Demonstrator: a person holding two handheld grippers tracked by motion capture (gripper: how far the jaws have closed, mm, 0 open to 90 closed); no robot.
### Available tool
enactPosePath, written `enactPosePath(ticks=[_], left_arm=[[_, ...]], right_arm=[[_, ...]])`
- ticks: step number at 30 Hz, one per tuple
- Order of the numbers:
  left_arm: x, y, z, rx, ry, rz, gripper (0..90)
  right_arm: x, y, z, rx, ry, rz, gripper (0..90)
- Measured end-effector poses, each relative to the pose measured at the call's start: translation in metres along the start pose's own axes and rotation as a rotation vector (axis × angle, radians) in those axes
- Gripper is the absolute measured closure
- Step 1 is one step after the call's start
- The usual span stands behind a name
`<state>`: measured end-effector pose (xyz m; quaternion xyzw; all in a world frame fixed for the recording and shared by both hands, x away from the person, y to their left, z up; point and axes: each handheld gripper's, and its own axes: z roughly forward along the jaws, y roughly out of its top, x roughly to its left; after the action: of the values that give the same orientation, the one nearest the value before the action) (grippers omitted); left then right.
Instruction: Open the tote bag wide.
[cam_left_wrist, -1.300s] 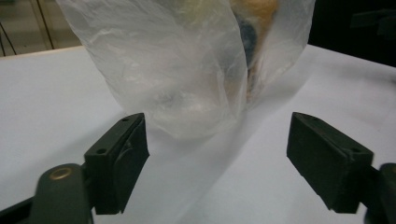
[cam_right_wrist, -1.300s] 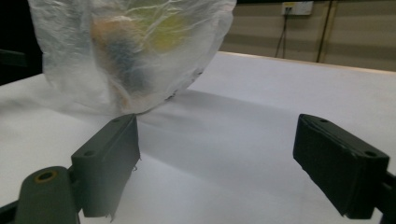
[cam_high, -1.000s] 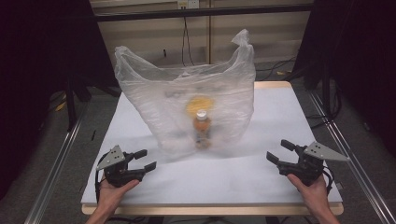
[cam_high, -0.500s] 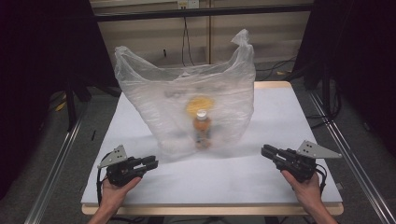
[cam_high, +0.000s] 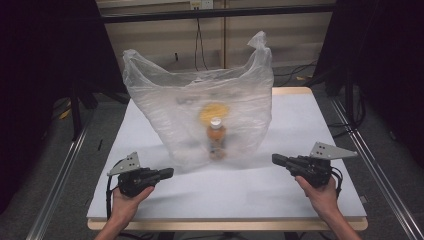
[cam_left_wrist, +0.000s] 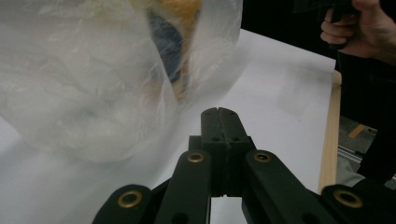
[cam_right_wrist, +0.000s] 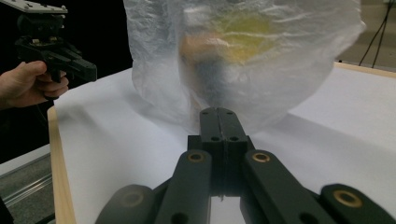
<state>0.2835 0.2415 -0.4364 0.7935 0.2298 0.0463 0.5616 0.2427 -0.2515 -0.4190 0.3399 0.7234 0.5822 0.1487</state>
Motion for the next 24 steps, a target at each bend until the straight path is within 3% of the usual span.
enactPosePath(ticks=[6, 14, 24], left_arm=[[-0.002, 0.009, 0.006, -0.002, -0.013, 0.030, 90.0], [0.002, 0.024, 0.010, -0.040, -0.011, 0.023, 90.0], [0.008, 0.050, 0.015, -0.096, 0.005, 0.050, 90.0]], right_arm=[[0.002, 0.015, 0.019, 0.007, 0.042, -0.030, 90.0], [0.006, 0.034, 0.041, 0.003, 0.099, -0.054, 90.0], [0.006, 0.059, 0.061, -0.022, 0.120, -0.061, 90.0]])
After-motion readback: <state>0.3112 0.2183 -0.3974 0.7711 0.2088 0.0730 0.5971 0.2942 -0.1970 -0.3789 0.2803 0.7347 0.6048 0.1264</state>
